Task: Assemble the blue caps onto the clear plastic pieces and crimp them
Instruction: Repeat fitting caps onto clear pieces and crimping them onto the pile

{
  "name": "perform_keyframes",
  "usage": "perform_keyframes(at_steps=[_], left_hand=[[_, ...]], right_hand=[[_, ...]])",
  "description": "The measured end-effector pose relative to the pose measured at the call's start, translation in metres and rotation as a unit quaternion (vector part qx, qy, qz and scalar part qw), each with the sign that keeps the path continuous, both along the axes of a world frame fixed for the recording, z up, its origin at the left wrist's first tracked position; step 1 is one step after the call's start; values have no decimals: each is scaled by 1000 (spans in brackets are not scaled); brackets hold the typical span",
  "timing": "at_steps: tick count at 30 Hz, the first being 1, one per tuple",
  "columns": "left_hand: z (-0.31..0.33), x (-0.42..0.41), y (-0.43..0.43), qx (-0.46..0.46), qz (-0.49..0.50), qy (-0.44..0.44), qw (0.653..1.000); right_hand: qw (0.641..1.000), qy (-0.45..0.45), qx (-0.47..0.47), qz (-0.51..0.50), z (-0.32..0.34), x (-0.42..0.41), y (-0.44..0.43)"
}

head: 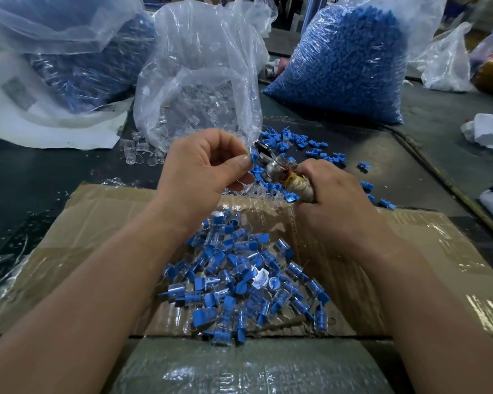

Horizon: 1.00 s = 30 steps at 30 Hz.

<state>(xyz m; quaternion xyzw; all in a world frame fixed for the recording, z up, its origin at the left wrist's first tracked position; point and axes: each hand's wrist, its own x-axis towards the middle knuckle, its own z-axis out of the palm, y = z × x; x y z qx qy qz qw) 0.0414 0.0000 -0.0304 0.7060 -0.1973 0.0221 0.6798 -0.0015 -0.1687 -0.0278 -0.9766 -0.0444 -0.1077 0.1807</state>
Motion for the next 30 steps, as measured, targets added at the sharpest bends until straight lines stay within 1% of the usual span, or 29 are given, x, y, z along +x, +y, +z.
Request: perform_keyframes(at_steps=[9,17,21,27,30], left_hand=[[-1,-1,-1,24,7,-29,999],[-3,-2,-3,35,48,-47,997],[-3,-4,-2,46,64,-58,995],[-2,-4,-2,52,72,-54,995],[-2,-4,-2,54,74,-44,995]], right_hand=[[1000,-4,6,5,-1,3,1],[999,-22,38,11,-4,7,1],[999,-36,38,11,-4,7,3],[998,-53,30,7,-6,6,3],[998,-47,28,4,-8,7,2]])
